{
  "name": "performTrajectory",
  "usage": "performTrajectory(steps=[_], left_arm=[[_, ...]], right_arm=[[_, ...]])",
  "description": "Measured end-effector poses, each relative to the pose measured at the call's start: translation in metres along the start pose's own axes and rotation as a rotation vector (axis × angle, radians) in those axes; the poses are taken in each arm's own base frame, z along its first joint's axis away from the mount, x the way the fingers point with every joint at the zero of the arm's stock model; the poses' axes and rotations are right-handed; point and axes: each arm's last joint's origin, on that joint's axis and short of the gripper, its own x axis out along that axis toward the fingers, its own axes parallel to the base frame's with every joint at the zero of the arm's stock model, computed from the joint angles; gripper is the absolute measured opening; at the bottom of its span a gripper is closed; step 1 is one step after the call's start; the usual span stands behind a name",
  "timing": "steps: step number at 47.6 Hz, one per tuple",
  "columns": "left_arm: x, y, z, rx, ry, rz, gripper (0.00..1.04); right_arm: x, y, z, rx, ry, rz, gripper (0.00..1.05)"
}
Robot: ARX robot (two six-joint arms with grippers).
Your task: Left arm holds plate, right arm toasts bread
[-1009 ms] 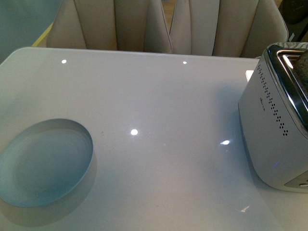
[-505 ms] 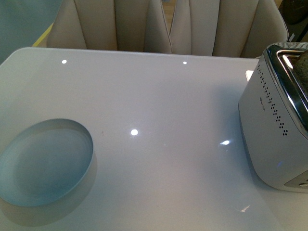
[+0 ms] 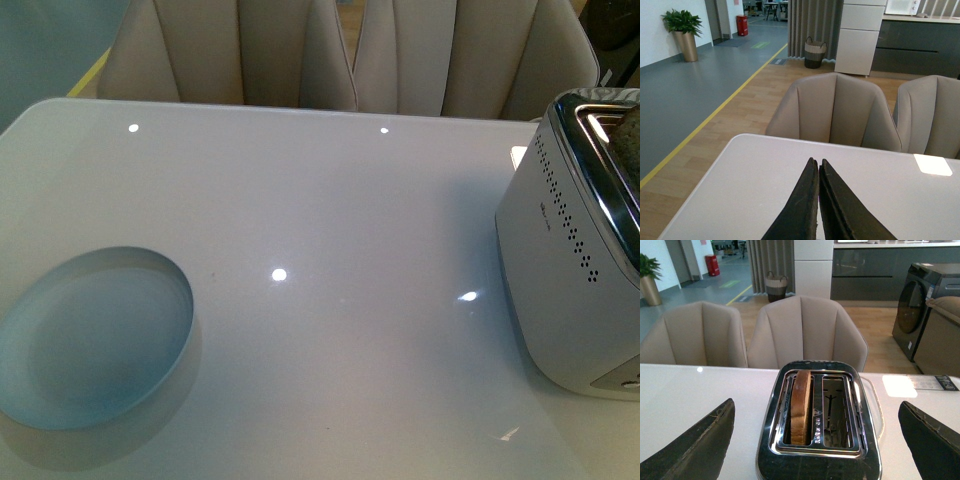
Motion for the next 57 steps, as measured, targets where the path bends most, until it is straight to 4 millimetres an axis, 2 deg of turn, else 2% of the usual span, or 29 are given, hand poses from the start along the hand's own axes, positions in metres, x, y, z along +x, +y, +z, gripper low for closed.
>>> performTrajectory(steps=[8,14,39,57], left_arm=[[-0.016,0.000,-0.005,0.000,0.000,0.000,0.03],[-0.025,0.000,-0.017,0.001,0.005,0.000,0.03],[-0.048,0.000,-0.009,0.003,-0.024,0.000,0.03],[-0.057,0.000,-0.009,0.003,-0.024,0.000,0.03]], right_arm=[[0.000,0.000,0.000,0.000,0.000,0.000,0.96],[0.000,0.000,0.000,0.000,0.000,0.000,0.96],[0.000,0.000,0.000,0.000,0.000,0.000,0.96],[0.000,0.000,0.000,0.000,0.000,0.000,0.96]])
